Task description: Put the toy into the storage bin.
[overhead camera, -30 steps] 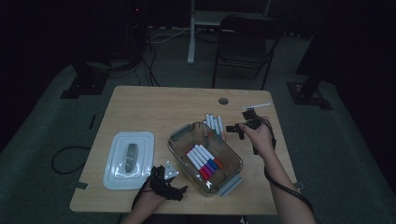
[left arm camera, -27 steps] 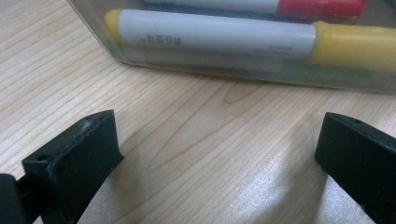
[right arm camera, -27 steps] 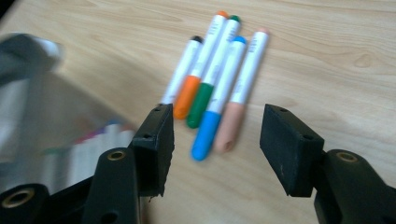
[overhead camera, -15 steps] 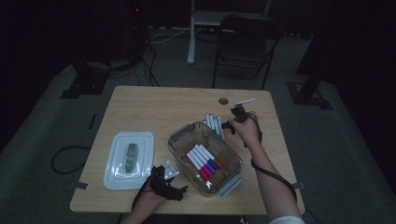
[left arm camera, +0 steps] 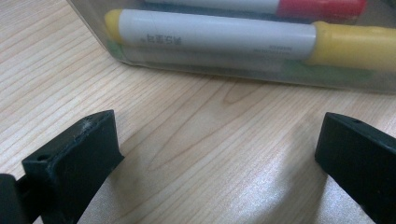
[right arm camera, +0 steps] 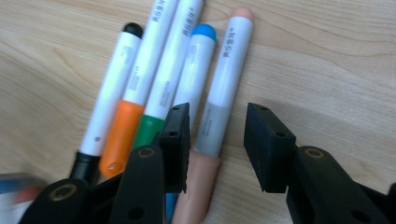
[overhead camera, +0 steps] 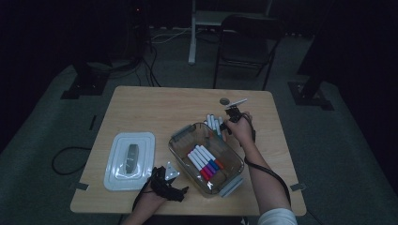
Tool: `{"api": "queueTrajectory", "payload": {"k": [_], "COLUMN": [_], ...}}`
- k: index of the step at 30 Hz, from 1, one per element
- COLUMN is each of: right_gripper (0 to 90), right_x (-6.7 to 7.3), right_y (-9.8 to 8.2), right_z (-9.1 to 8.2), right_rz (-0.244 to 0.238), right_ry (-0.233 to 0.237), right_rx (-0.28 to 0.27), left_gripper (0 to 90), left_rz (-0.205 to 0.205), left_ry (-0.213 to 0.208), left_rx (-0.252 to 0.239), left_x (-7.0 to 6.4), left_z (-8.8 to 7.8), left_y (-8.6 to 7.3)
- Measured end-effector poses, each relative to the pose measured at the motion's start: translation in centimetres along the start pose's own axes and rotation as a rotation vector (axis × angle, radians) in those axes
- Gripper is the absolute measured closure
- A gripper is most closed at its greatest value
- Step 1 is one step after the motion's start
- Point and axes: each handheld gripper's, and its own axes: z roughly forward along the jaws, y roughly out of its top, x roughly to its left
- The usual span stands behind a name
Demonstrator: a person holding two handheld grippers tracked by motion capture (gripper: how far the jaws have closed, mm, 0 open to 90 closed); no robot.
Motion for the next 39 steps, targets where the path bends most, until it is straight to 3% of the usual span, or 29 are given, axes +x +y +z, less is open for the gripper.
{"api": "queueTrajectory", "payload": {"k": [6, 7, 12, 15, 21, 30, 36, 37, 39], "right_gripper": [67.8, 74.2, 76.8, 76.8, 76.8, 76.8, 76.8, 76.8, 76.8], "right_x": [-0.2, -0.4, -0.9, -1.2, -1.4, -0.9, -1.0, -1.1, -1.2], "right_y": [-0.1, -0.2, -0.6, -1.0, -1.6, -3.1, -3.6, -3.9, -4.3], "right_z": [0.6, 0.7, 0.4, -0.1, -1.5, -4.3, -6.3, -7.7, -8.7], "right_rz": [0.006, 0.017, 0.061, 0.109, 0.121, 0.082, 0.069, 0.07, 0.071], "right_ry": [-0.027, -0.031, -0.046, -0.016, 0.018, 0.094, 0.114, 0.141, 0.157], "right_rx": [0.025, 0.017, 0.002, 0.002, 0.002, 0.019, -0.011, -0.043, -0.06], "left_gripper": [0.5, 0.5, 0.5, 0.5, 0.4, 0.5, 0.4, 0.5, 0.4], "left_rz": [0.0, 0.0, 0.0, 0.0, 0.0, 0.0, -0.001, -0.001, 0.0], "left_ry": [0.0, 0.0, 0.0, 0.0, 0.0, 0.0, 0.0, 0.0, 0.0], "left_rx": [0.0, 0.0, 0.0, 0.0, 0.0, 0.0, 0.0, 0.0, 0.0], "left_x": [0.0, 0.0, 0.0, 0.0, 0.0, 0.0, 0.0, 0.0, 0.0], "left_z": [0.0, 0.0, 0.0, 0.0, 0.0, 0.0, 0.0, 0.0, 0.0], "left_y": [0.0, 0.0, 0.0, 0.0, 0.0, 0.0, 0.0, 0.0, 0.0]}}
